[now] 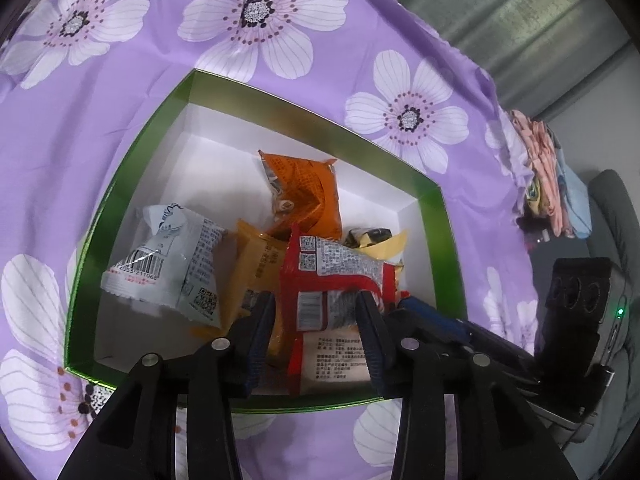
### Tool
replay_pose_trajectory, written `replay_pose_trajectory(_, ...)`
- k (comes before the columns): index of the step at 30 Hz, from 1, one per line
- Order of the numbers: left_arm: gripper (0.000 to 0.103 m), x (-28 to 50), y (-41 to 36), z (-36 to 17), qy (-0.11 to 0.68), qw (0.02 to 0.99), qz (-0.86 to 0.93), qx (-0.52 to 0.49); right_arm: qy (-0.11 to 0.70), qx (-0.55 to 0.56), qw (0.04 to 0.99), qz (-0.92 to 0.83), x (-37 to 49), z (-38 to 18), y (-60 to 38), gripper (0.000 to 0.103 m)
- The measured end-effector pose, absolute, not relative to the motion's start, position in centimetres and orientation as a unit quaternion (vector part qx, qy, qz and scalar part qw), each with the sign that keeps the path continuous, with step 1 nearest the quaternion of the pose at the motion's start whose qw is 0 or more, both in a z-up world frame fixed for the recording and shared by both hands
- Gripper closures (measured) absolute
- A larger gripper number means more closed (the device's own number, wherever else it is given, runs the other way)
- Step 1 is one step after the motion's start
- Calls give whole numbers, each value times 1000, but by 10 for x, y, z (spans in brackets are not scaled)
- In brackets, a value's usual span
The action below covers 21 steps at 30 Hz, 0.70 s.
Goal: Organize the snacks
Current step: 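Open the left gripper and release the packet into the box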
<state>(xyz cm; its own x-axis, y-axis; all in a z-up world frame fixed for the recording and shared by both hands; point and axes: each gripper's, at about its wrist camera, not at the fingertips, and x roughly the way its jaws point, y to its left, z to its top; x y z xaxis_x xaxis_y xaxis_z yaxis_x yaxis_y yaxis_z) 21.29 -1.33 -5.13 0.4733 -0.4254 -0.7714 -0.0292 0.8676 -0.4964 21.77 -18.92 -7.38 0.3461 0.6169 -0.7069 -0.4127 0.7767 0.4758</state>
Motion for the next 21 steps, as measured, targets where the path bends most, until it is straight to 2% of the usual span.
replay_pose_trajectory(1, 61, 212, -15, -51, 500, 829, -116, -221, 476, 104, 815, 315, 217, -73, -189, 63)
replay_pose_trajectory(4, 43, 211, -17, -49, 501, 834, -107, -205, 476, 100, 816, 311, 216, -72, -188, 57)
replay_pose_trajectory(9, 40, 208, -17, -46, 501, 838, -97, -192, 472, 88, 822, 304, 214, -70, -188, 52)
replay_pose_trajectory(11, 35, 206, -16, -43, 498, 842, -90, -184, 470, 84, 825, 301, 212, -69, -189, 50)
replay_pose_trajectory(14, 26, 204, -15, -38, 495, 846, -83, -179, 464, 82, 832, 292, 210, -65, -192, 41)
replay_pose_trajectory(15, 25, 202, -15, -36, 493, 848, -81, -176, 462, 82, 834, 290, 209, -64, -193, 36)
replay_pose_trajectory(21, 24, 194, -20, -24, 481, 861, -70, -150, 454, 76, 841, 284, 201, -55, -199, 33)
